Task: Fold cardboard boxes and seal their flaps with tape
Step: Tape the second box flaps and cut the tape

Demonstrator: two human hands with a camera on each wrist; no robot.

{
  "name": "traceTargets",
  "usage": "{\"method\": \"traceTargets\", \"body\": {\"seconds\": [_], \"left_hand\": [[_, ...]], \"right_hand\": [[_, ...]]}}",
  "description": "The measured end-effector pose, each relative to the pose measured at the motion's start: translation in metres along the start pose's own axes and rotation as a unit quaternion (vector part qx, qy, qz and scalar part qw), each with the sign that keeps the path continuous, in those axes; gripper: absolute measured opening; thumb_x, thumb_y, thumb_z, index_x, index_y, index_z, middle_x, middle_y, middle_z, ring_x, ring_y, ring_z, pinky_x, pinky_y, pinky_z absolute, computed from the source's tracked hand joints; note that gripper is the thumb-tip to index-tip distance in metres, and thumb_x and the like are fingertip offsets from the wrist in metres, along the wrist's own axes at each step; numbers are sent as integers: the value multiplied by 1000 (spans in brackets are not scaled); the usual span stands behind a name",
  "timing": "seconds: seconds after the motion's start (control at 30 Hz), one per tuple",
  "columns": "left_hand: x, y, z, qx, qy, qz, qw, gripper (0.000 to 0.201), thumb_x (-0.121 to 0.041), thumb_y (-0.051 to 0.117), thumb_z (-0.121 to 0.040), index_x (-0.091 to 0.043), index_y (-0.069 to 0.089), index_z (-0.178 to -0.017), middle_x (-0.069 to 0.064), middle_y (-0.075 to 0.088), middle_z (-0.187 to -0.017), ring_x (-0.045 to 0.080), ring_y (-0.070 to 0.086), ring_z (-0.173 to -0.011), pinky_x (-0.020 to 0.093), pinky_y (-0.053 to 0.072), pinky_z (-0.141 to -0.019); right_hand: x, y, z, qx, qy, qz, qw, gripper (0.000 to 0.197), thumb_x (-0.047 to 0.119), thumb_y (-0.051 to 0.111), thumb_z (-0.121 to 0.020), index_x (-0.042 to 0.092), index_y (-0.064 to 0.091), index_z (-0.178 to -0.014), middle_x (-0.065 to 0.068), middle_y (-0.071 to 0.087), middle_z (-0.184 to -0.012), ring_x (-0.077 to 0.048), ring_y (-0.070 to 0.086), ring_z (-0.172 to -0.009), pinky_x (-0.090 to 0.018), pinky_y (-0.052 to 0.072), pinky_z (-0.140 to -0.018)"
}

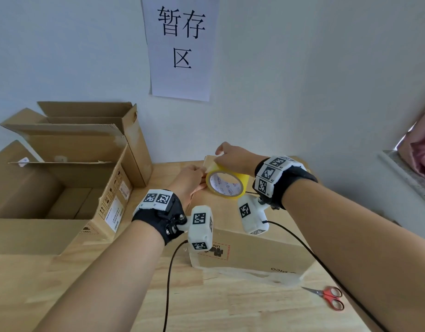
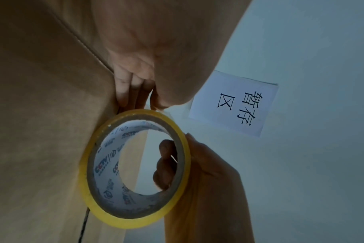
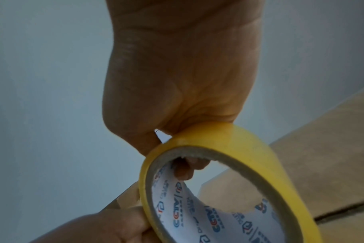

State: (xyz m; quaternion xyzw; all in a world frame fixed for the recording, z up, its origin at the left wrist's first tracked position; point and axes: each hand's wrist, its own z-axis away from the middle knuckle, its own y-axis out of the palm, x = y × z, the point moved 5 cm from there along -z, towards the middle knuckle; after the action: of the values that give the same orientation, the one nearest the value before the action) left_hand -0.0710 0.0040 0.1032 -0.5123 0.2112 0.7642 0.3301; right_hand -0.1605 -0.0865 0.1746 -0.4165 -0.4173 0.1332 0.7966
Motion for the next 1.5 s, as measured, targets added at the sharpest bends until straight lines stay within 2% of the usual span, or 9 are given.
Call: {"method": "traceTargets", "body": {"seconds": [0.13,0.23,0.33,0.5,0.7,0.83,1.03,1.23,1.5], "left_hand": [[3,-3,-3,-14,-3,-29,999,33,-9,41,-100,2,41,-130,20,57,-123,24,61,-105,34,52,-91],[8,-3,-6,-7,-5,-19,1000,27,-12,42,-100,0,43,-124,16,60,-114,21,63,-99,31,53,-88],[9,-2,-5,-2,4,-15,1000,13,-5,43,-98,-2,46,-111,11,63,-95,13,63,-86,19,53,-76],[10,2,-7,-18,12,-49,999,7,-8,42,-98,-9,46,-92,17,59,-115,16,62,-98,19,49,-83],[26,7,-6,1,2,-53,999,12,-11,36,-101,-5,47,-100,15,62,-116,13,62,-102,15,47,-73],[50,10,-6,-4,-20,-41,999,16,-10,33,-101,-9,48,-94,17,60,-118,23,60,-113,18,47,-80],[90,15,4,-25,-26,-83,996,26,-7,39,-100,-20,42,-77,28,53,-129,38,54,-118,22,44,-70],[108,11,-5,3,-59,-76,995,12,-16,31,-100,-11,41,-97,2,64,-108,12,55,-105,32,34,-109],[111,7,-10,16,-75,-101,992,12,-21,32,-100,-16,39,-91,-7,66,-100,16,52,-113,35,33,-110]], "right_hand": [[-11,-3,9,9,-14,-69,998,14,22,35,-99,12,45,-99,-5,45,-102,-18,40,-92,-19,34,-70],[-23,-6,15,-1,-19,-127,992,27,22,43,-98,20,47,-71,4,44,-77,-15,41,-77,-18,32,-60],[-31,-14,19,-19,-26,-74,997,34,35,51,-94,21,49,-63,5,45,-67,-11,42,-65,-22,30,-56],[-42,-22,24,-56,-18,23,998,46,47,56,-88,16,43,-57,3,40,-58,-13,39,-57,-24,27,-51],[-58,-19,22,-50,8,110,993,56,65,51,-82,10,58,-72,-3,57,-71,-21,56,-73,-29,44,-64],[-74,-8,25,-40,14,102,994,43,50,42,-94,24,33,-61,9,32,-63,-16,40,-70,-21,26,-55],[-103,37,29,26,24,94,995,42,45,48,-94,7,61,-105,-1,51,-93,-18,45,-86,-27,31,-70],[-109,44,29,19,22,80,996,44,47,49,-92,9,62,-108,-5,59,-108,-17,47,-90,-27,33,-75],[-108,42,34,26,30,48,998,48,51,44,-94,7,63,-97,-1,53,-89,-19,49,-86,-27,34,-66]]}}
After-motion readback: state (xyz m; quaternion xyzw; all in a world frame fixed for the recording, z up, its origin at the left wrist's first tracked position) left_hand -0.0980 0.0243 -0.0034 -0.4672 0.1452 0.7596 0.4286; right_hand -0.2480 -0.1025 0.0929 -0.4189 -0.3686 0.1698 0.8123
